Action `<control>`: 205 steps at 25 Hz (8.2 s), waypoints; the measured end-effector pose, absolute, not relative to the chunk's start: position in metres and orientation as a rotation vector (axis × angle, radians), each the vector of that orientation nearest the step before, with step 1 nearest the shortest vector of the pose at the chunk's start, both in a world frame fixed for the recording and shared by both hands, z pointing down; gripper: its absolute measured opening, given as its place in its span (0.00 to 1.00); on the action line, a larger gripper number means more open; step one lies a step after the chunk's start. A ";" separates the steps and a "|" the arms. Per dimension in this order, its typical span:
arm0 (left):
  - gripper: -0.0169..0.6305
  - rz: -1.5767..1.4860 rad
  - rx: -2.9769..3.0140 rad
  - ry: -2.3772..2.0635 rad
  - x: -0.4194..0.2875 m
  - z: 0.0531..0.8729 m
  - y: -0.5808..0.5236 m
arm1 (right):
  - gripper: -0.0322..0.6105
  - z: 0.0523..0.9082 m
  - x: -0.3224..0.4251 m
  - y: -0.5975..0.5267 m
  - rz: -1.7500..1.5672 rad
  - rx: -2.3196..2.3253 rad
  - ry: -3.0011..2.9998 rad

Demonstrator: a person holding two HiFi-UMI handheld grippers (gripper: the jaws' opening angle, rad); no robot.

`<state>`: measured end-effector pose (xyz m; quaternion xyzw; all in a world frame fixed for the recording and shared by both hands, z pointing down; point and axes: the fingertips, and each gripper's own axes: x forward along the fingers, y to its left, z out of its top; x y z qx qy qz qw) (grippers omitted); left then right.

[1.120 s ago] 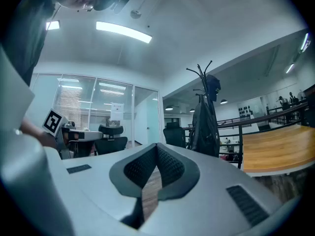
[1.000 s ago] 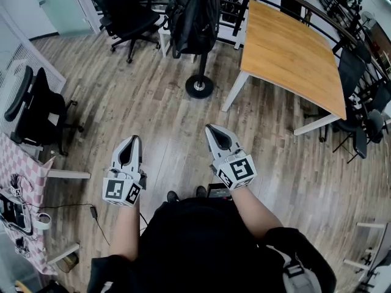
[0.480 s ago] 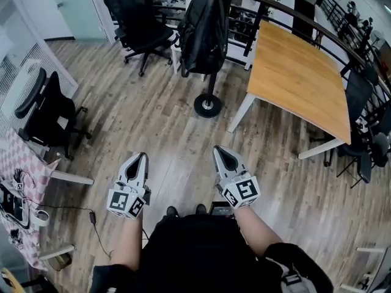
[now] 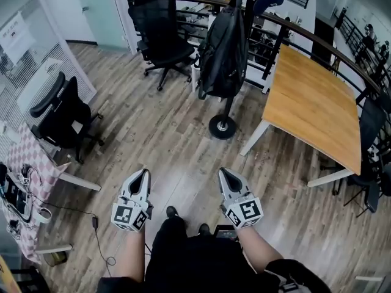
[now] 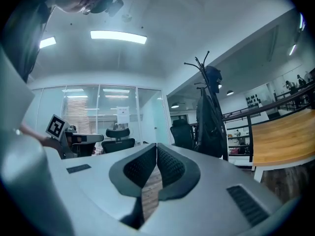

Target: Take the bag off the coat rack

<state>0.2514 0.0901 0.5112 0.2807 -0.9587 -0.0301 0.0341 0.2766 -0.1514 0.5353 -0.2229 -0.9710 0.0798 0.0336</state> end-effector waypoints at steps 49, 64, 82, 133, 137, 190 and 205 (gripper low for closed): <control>0.05 -0.192 1.871 -2.504 -0.250 0.466 0.013 | 0.10 0.431 -0.121 -0.177 0.050 -0.096 -3.319; 0.05 -0.240 2.308 -2.181 -0.343 0.419 -0.110 | 0.10 0.375 -0.124 -0.237 0.023 0.382 -3.408; 0.24 -0.107 2.713 -1.456 -0.436 0.413 -0.234 | 0.24 0.372 -0.178 -0.263 -0.016 1.085 -3.124; 0.13 -0.044 2.740 -1.316 -0.389 0.419 -0.278 | 0.16 0.405 -0.195 -0.299 0.247 1.104 -3.051; 0.12 -0.047 2.761 -1.321 -0.385 0.404 -0.273 | 0.15 0.392 -0.189 -0.299 0.261 1.116 -3.083; 0.11 -0.120 2.645 -1.670 -0.312 0.357 -0.095 | 0.14 0.339 -0.124 -0.154 0.176 0.773 -3.309; 0.11 -0.079 2.442 -1.810 -0.282 0.429 0.000 | 0.14 0.418 -0.101 -0.085 0.303 0.709 -3.193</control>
